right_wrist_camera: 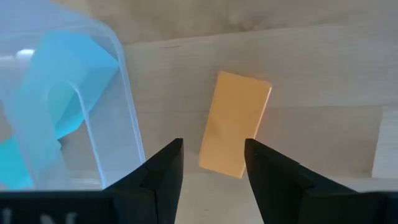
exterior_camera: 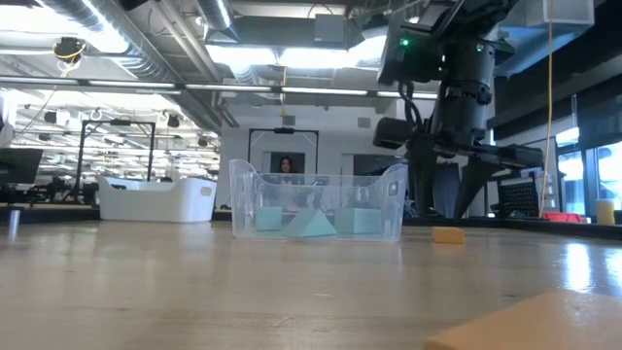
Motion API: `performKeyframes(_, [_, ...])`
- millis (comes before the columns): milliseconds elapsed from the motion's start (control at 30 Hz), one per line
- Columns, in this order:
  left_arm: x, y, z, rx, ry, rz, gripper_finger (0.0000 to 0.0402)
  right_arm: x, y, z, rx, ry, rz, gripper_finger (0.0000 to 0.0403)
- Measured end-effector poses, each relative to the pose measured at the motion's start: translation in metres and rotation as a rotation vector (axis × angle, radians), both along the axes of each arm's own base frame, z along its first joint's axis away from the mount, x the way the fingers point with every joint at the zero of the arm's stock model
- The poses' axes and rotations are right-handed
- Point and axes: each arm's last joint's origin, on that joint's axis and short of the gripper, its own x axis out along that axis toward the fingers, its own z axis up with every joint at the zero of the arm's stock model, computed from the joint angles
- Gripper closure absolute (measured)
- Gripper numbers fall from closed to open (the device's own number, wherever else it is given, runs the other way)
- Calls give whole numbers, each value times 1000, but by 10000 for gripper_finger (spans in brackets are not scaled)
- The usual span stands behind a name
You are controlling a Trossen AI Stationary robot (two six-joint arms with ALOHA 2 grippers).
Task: Sort & place blocks by color
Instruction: Put the top yellow block into the white bin
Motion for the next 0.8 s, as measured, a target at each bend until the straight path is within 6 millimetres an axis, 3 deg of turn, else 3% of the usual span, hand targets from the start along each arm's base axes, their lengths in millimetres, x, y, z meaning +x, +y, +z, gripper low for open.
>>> performKeyframes(200, [0, 0, 0, 0, 1, -2, 192, -1, 4, -1, -21, 9, -21, 231])
performKeyframes(500, [0, 0, -1, 2, 7, -2, 192, 5, 9, -25, 7, 85, -4, 231])
performKeyframes(800, [0, 0, -1, 2, 7, -2, 192, 6, 8, -32, -30, 113, -8, 231])
